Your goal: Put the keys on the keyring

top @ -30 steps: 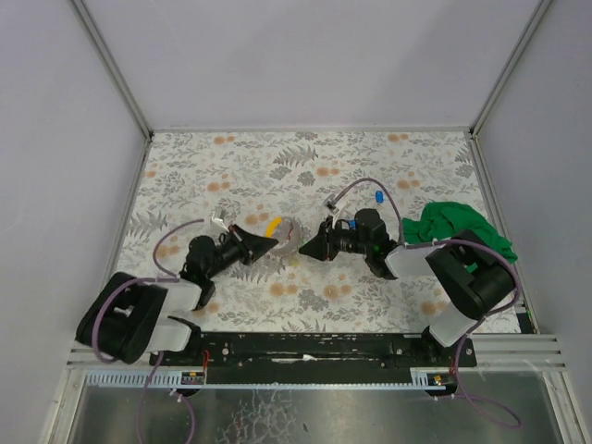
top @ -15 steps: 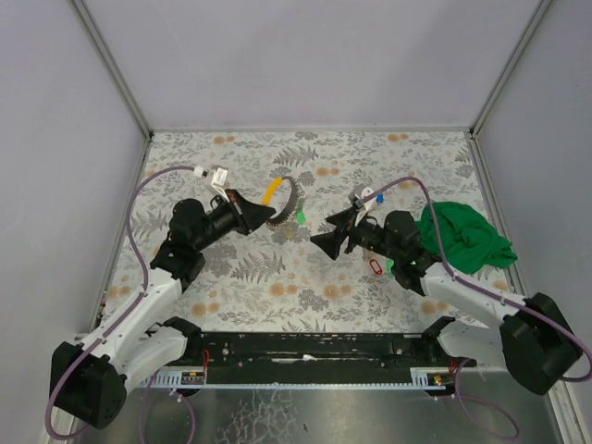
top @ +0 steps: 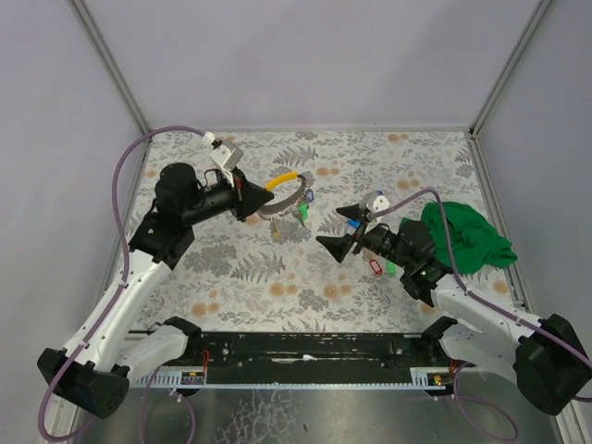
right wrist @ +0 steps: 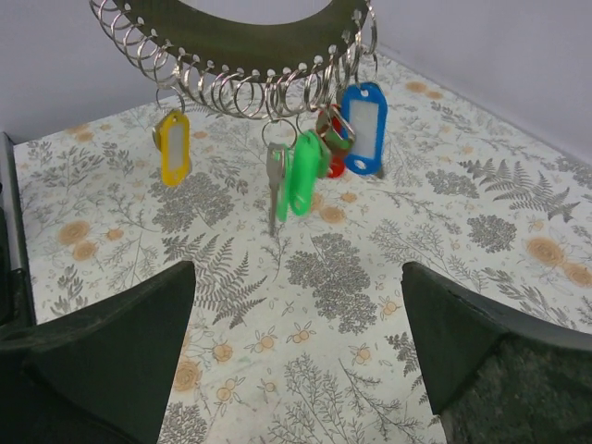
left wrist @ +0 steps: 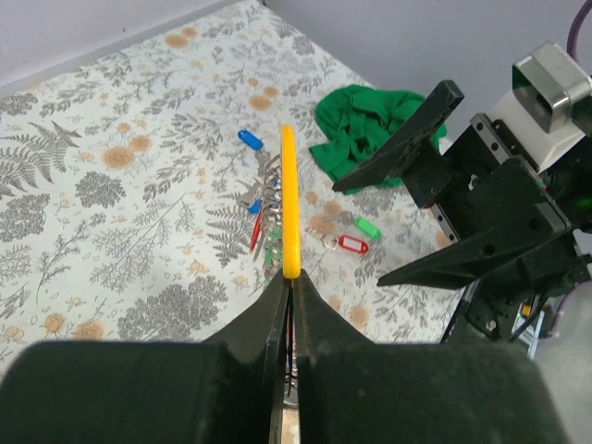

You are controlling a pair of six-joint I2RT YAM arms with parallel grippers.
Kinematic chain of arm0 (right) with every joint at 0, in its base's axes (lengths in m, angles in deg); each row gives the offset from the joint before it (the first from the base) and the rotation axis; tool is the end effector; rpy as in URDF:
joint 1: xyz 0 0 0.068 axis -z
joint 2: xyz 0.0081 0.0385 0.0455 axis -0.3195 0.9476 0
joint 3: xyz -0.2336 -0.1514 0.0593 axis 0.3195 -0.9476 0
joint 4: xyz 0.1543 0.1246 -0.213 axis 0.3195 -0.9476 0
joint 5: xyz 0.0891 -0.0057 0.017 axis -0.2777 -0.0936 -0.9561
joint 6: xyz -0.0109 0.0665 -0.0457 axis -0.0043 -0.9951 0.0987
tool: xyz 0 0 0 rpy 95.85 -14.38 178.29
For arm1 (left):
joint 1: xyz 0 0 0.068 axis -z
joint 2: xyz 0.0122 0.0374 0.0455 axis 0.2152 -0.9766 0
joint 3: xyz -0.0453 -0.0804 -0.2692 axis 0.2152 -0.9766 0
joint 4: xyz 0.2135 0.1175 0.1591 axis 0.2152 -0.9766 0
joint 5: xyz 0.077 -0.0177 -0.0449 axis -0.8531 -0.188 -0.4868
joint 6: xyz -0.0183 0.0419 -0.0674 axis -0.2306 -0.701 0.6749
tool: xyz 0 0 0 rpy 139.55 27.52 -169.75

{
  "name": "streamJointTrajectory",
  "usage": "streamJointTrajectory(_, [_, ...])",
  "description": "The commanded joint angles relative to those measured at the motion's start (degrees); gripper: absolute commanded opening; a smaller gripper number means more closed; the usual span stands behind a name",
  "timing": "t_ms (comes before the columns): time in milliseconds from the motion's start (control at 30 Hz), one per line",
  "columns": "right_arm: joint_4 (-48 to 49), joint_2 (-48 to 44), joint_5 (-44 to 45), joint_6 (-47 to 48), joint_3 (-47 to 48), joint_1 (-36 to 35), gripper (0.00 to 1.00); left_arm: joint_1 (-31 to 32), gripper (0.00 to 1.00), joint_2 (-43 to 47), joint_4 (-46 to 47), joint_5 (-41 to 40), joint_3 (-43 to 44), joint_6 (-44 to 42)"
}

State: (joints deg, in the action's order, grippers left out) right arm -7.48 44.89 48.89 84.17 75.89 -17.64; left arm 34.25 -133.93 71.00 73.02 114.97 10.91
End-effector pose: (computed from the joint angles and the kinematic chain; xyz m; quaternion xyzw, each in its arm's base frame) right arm 0.2095 0.1857 0.2748 -0.3141 0.5906 0.3696 0.6449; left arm 0.2388 -0.1376 0.3987 0.2717 0.7001 -0.3743 0.5440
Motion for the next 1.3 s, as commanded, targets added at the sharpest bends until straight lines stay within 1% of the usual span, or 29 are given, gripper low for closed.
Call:
streamJointTrajectory(0, [14.82,-0.22,1.70,2.05,-4.09,-0.25,0.99,0.34,0.00,-0.22,-3.54,2.69,1.46,-4.96])
streamJointTrajectory(100, [16.38,1.57,-3.15,2.73,-4.27,-0.29,0.99,0.32,0.00,-0.21,-0.68,4.07,-0.46,-2.70])
streamJointTrajectory(167, [20.94,3.74,-5.16,1.30,-5.42,-0.29,0.99,0.32,0.00,-0.19,0.85,4.79,-1.50,-1.25])
streamJointTrajectory(267, [29.67,6.10,-5.72,-0.60,-8.15,-0.30,0.99,0.33,0.00,-0.20,1.13,4.91,-2.29,-0.85])
streamJointTrajectory(467, [37.91,10.44,-4.60,0.27,-9.20,-0.57,0.99,0.32,0.00,-0.31,1.05,6.38,-3.73,-1.80])
streamJointTrajectory(600, [39.37,12.88,-5.01,1.43,-8.09,-1.88,0.99,0.24,0.00,-0.14,1.00,6.68,-4.09,-1.90])
streamJointTrajectory(767, [40.07,14.82,-0.27,6.20,-7.61,-5.66,0.99,0.24,0.00,0.12,2.23,6.98,-5.07,-0.15])
streamJointTrajectory(900, [40.95,16.39,3.48,7.64,-6.61,-8.24,0.99,0.25,0.00,0.02,3.13,6.61,-5.43,1.06])
streamJointTrajectory(1067, [42.35,18.52,5.68,8.83,-5.55,-10.57,0.89,0.15,0.00,0.68,3.16,6.08,-5.75,1.01])
streamJointTrajectory(1167, [43.31,19.83,6.10,9.49,-5.27,-11.64,0.84,0.15,0.00,1.08,3.15,5.89,-5.91,1.00])
streamJointTrajectory(1267, [44.59,21.31,5.90,10.44,-5.44,-12.34,0.83,0.06,0.00,1.26,3.16,5.84,-5.96,1.09])
